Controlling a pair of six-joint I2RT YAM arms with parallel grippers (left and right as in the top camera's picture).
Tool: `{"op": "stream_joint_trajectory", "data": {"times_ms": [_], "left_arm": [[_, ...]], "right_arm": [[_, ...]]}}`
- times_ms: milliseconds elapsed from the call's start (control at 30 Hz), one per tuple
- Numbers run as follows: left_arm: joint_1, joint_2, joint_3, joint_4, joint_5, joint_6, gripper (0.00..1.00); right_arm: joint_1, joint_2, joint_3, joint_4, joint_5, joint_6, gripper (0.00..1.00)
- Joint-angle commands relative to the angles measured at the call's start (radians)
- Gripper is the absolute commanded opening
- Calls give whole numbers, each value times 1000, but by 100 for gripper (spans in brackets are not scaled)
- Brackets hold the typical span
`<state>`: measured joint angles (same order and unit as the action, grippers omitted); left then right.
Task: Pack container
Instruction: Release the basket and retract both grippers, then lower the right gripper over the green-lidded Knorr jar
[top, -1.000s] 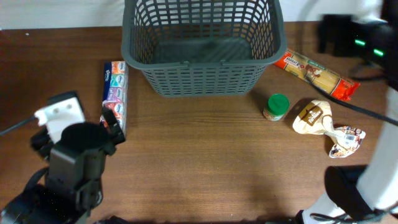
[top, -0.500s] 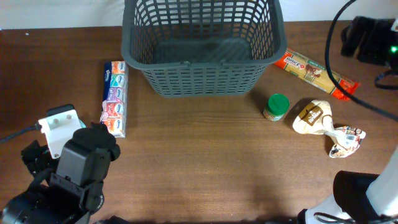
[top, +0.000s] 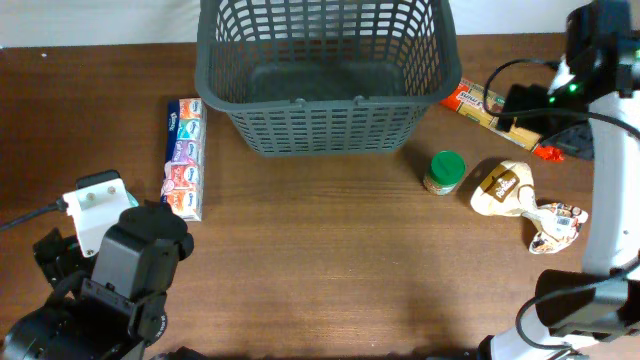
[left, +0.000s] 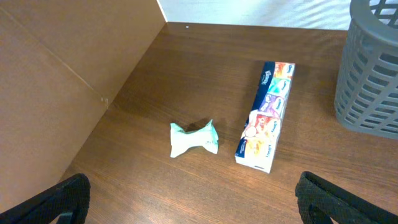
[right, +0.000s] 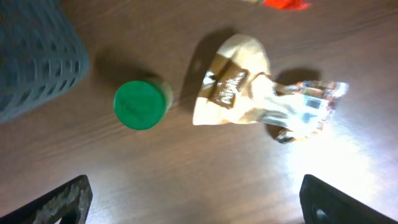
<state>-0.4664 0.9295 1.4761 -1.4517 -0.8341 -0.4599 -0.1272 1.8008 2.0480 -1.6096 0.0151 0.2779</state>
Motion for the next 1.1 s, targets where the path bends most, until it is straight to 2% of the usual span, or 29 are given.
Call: {"op": "stream_joint_trajectory", "data": {"times_ms": [0, 333, 567, 733, 1067], "left_arm": [[-2, 2, 8, -1, 9, 6, 99], [-2, 2, 8, -1, 9, 6, 99], [-2, 2, 8, -1, 9, 6, 100], [-2, 2, 8, -1, 9, 6, 99], [-2, 2, 8, -1, 9, 6, 99]], "right_arm": [[29, -8, -75, 41, -61, -42, 99], [63, -8, -246, 195, -60, -106, 99], [63, -8, -421, 325, -171, -220, 99], [63, -8, -513, 419, -181, -222, 99], [82, -8, -535, 436, -172, -274, 99]]}}
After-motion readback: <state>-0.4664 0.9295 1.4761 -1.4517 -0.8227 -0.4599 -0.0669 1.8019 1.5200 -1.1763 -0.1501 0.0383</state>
